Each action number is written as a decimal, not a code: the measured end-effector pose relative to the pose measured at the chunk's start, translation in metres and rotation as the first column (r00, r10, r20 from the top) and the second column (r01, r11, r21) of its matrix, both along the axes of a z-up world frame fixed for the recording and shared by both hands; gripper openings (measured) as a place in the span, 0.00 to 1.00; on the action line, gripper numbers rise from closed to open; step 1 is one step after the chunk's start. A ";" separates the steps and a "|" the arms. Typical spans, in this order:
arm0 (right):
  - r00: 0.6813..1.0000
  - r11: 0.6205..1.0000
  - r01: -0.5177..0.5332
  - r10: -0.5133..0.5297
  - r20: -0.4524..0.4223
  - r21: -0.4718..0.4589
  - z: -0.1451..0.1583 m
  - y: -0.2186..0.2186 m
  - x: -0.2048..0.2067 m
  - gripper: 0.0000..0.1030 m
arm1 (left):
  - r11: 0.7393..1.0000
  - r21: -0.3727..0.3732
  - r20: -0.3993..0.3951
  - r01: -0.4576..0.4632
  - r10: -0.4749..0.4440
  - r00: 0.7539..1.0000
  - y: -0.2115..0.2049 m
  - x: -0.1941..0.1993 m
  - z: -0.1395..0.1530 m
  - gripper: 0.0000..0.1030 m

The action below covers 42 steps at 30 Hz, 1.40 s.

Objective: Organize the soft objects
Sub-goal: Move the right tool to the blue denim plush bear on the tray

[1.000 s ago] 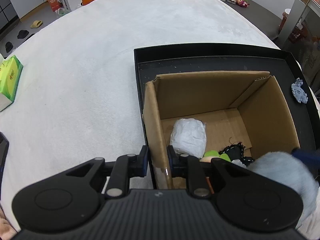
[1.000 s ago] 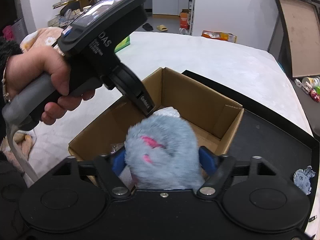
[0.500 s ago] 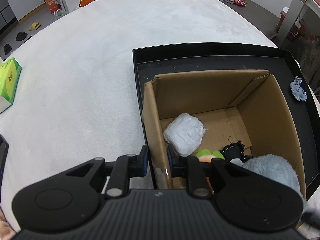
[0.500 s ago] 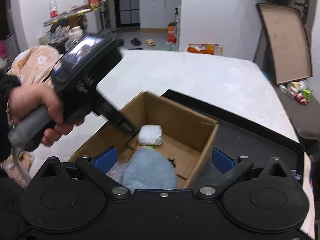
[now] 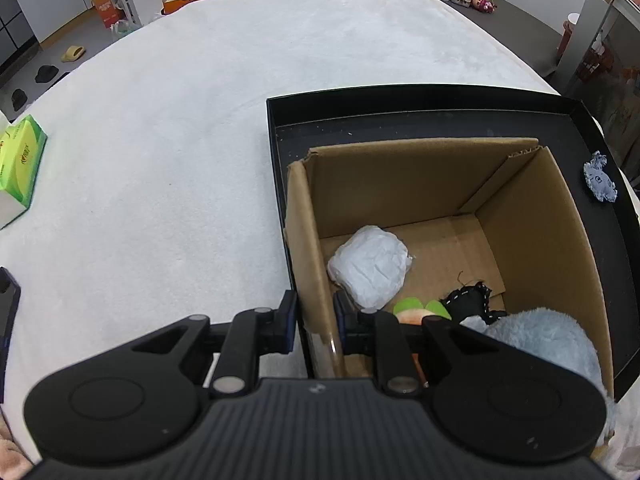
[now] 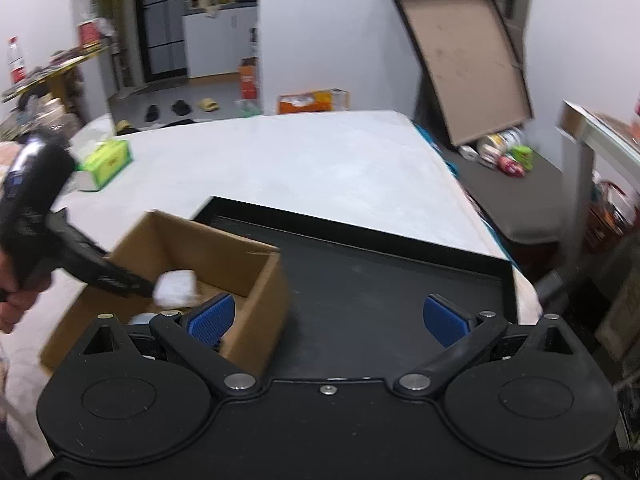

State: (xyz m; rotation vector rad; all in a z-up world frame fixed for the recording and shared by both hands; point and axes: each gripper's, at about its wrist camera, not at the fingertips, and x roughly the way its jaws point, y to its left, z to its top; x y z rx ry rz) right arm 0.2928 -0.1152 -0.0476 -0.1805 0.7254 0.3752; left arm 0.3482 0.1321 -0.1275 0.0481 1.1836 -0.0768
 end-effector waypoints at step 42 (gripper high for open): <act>0.941 0.941 0.318 -0.328 -0.082 -0.119 -0.101 -0.089 0.081 1.00 | 1.000 0.001 -0.015 -0.026 0.026 1.000 0.000 0.001 -0.006 0.22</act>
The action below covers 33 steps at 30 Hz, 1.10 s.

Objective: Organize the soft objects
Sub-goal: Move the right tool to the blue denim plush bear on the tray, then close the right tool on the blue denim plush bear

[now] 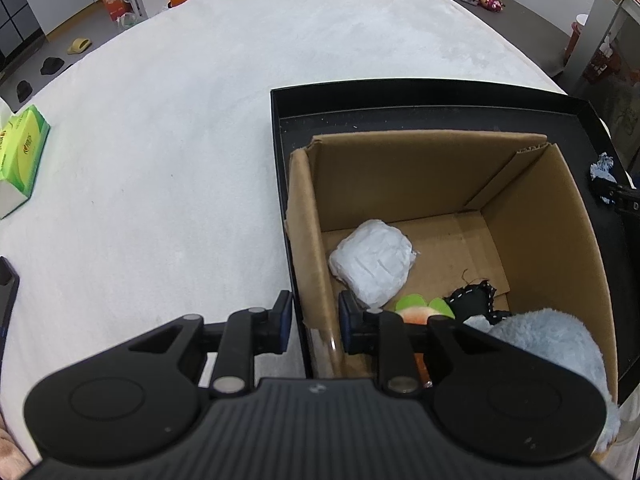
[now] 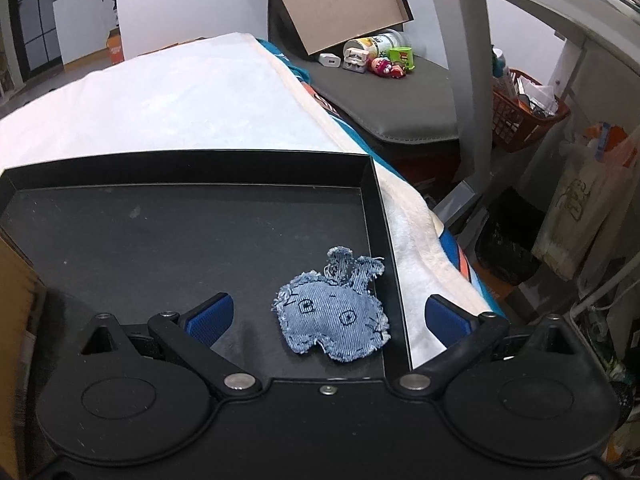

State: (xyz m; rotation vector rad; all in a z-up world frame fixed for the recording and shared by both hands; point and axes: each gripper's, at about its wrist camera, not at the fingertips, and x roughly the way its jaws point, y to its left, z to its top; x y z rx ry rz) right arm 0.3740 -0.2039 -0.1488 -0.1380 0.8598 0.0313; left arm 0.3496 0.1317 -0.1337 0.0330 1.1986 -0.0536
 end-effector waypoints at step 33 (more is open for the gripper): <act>0.999 0.991 0.001 0.005 0.044 -0.133 0.002 0.004 0.002 0.38 | 1.000 0.013 0.016 0.007 -0.007 1.000 -0.001 -0.002 0.002 0.18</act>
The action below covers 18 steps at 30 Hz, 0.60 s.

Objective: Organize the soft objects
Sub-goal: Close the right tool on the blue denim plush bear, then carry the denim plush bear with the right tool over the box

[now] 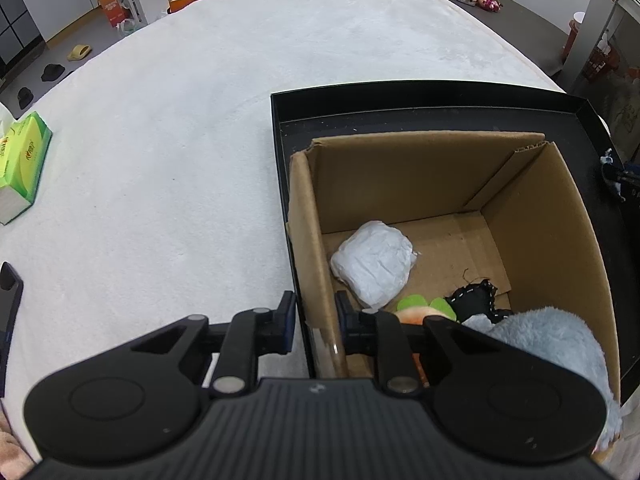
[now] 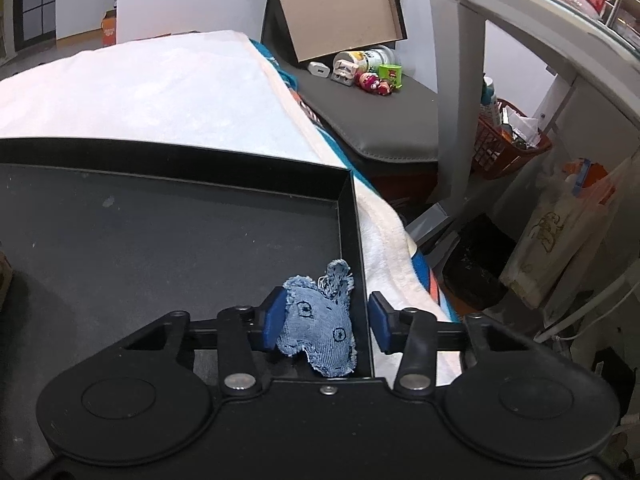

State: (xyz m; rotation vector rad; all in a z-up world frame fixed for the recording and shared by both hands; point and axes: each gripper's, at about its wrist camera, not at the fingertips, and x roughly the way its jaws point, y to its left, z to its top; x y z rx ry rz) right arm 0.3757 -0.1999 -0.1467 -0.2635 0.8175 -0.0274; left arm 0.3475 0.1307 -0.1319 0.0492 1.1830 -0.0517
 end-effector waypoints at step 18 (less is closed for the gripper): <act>0.998 0.998 -0.057 0.057 0.011 -0.027 0.009 0.017 -0.012 0.06 | 1.000 -0.003 -0.002 -0.005 0.005 1.000 0.001 0.000 0.000 0.18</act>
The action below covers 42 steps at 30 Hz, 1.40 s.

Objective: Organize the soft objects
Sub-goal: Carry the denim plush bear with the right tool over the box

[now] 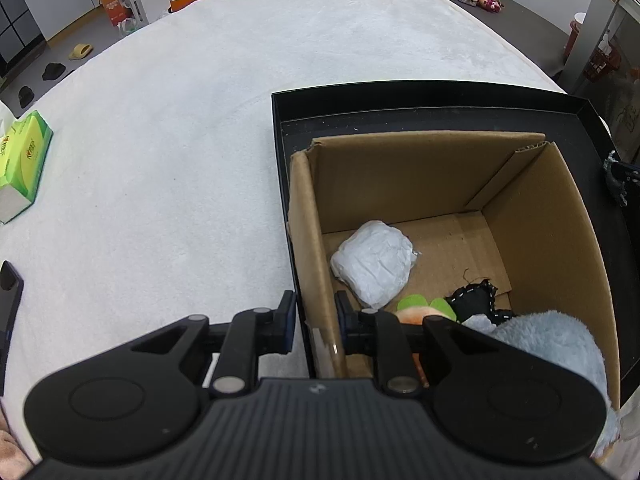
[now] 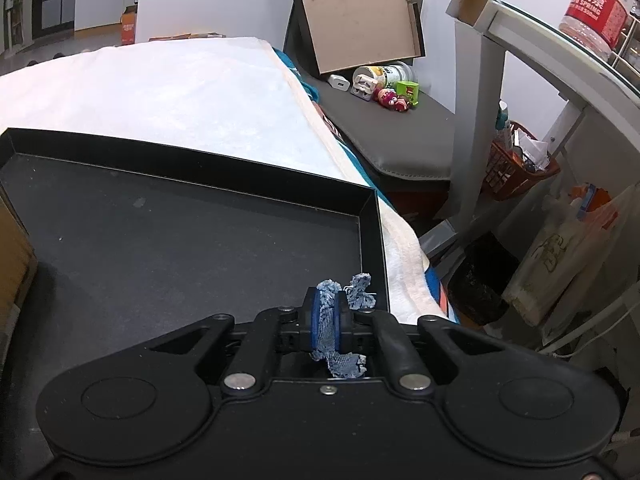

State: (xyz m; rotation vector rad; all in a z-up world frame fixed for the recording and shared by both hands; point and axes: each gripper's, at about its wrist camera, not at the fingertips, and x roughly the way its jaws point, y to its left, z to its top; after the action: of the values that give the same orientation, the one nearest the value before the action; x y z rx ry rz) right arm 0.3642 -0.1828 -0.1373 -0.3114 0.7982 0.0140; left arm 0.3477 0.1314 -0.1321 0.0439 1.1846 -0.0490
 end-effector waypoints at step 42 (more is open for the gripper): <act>0.877 0.856 -0.479 0.473 0.080 0.192 0.111 0.134 -0.098 0.06 | 1.000 0.014 0.017 -0.006 0.006 1.000 -0.002 -0.004 0.001 0.17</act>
State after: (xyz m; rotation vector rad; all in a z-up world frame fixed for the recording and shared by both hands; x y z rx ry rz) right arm 0.2660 -0.0490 -0.0266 -0.3046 0.6654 0.5577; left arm 0.3435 0.1293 -0.1309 0.0530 1.1681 -0.0348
